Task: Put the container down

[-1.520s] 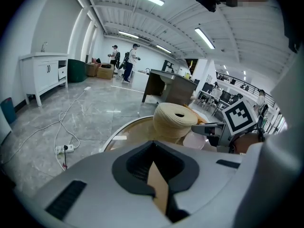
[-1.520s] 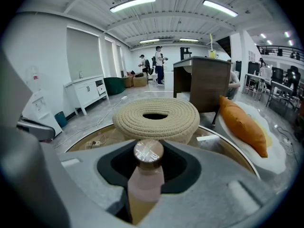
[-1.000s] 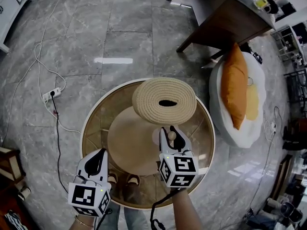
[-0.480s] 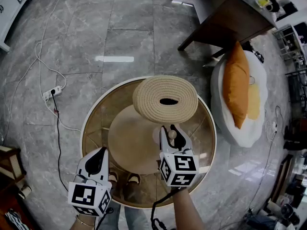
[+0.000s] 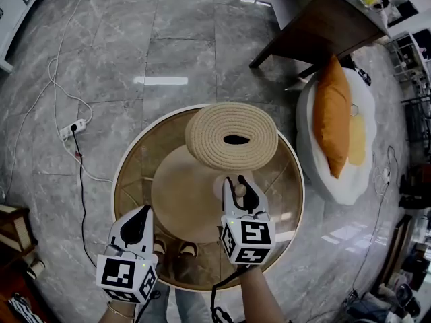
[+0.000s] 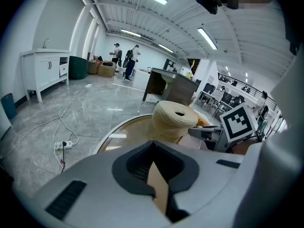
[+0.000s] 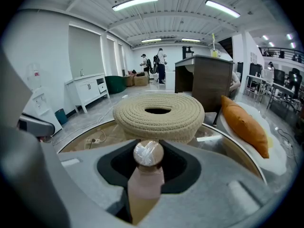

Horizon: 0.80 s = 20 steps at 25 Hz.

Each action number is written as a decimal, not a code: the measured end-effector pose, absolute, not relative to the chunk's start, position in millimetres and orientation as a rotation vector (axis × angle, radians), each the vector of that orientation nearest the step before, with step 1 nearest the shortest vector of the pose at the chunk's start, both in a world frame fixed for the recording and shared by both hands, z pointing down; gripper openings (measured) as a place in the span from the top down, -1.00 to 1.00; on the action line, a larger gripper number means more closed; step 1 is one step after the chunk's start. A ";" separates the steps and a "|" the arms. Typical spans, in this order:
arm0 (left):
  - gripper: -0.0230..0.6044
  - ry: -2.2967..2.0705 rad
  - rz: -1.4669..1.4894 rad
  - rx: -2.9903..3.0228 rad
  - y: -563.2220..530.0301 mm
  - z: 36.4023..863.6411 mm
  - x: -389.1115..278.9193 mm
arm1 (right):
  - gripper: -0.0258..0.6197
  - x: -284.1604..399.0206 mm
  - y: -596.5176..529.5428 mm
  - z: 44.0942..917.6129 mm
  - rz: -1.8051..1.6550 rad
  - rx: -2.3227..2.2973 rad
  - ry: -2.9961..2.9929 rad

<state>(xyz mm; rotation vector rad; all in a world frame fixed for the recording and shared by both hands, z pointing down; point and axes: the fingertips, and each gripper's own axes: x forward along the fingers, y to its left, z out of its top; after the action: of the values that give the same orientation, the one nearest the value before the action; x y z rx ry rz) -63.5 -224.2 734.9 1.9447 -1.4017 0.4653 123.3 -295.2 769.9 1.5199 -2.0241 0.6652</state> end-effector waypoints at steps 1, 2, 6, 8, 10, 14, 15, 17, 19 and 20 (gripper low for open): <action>0.94 -1.402 0.466 1.946 -225.2 734.4 -63.3 | 0.54 123.3 -295.2 770.1 0.662 1.521 -2.024; 0.94 -1.403 0.466 1.946 -226.0 734.0 -63.3 | 0.54 123.5 -295.4 770.2 0.661 1.522 -2.025; 0.94 -1.408 0.466 1.941 -223.6 736.0 -64.5 | 0.54 123.8 -294.5 770.1 0.664 1.527 -2.027; 0.94 -1.409 0.464 1.940 -222.8 736.0 -64.5 | 0.54 123.6 -293.3 770.3 0.661 1.529 -2.027; 0.94 -1.408 0.463 1.940 -221.5 737.4 -64.4 | 0.54 123.4 -292.7 770.6 0.658 1.531 -2.027; 0.94 -1.405 0.464 1.943 -221.0 736.6 -64.8 | 0.54 122.0 -291.1 770.9 0.645 1.536 -2.026; 0.94 -1.405 0.464 1.944 -221.3 735.9 -65.0 | 0.54 121.7 -290.6 771.0 0.642 1.537 -2.027; 0.94 -1.405 0.463 1.943 -221.1 735.3 -64.9 | 0.54 121.3 -290.1 771.3 0.635 1.536 -2.027; 0.94 -1.405 0.463 1.942 -220.4 735.4 -64.8 | 0.54 121.0 -289.9 771.4 0.625 1.532 -2.026; 0.94 -1.405 0.462 1.942 -219.8 735.7 -65.0 | 0.54 120.6 -289.9 771.5 0.619 1.530 -2.025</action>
<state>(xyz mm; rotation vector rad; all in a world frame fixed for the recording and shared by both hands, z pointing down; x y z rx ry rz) -65.0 -219.8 735.7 1.9417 -1.4048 0.4620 120.6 -289.9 771.5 1.5300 -2.0247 0.6190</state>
